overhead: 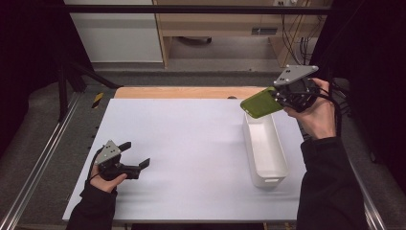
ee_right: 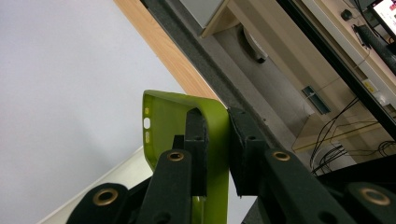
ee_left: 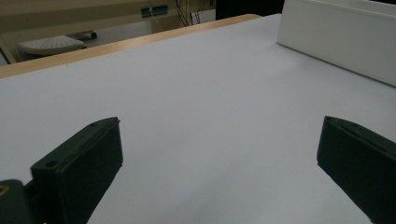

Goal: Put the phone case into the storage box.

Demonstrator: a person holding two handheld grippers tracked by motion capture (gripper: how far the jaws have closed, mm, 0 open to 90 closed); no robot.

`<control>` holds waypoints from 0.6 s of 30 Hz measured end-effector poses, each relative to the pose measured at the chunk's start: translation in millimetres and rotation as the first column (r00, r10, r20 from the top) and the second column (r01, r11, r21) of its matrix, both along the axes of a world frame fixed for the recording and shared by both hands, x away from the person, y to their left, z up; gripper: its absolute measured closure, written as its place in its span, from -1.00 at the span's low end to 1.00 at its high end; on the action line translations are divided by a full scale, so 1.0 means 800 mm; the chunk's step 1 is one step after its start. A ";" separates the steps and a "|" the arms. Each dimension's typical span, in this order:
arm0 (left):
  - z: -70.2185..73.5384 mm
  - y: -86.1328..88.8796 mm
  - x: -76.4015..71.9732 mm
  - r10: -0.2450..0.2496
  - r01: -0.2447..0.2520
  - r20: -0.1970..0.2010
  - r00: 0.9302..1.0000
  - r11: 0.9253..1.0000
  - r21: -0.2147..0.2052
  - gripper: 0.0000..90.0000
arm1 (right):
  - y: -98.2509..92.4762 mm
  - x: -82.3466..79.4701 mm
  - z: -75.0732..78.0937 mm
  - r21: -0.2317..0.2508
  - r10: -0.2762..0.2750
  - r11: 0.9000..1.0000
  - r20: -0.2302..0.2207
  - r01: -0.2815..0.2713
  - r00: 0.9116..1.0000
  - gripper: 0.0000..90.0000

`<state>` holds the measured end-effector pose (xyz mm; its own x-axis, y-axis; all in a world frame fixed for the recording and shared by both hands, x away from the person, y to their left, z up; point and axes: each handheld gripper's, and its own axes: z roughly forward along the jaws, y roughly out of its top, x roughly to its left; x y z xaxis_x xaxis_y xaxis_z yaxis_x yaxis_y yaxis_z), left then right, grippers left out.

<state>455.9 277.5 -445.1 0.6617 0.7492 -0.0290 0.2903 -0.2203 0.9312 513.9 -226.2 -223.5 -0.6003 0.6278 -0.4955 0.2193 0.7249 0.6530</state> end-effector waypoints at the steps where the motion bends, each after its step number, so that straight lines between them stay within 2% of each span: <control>1: 0.000 0.000 0.000 0.000 0.000 0.000 1.000 1.000 0.000 -0.99 | 0.000 0.000 0.000 0.000 0.000 1.000 0.000 0.000 1.000 0.75; 18: -0.002 -0.001 0.001 -0.006 0.006 -0.001 1.000 1.000 0.004 -0.99 | -0.009 0.016 -0.005 -0.082 0.005 0.997 0.001 -0.005 1.000 0.75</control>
<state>457.1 276.9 -446.5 0.6665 0.7450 -0.0270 0.2901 -0.2258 0.9300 526.7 -233.4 -227.6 -0.6027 0.5822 -0.5457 0.2148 0.7770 0.5917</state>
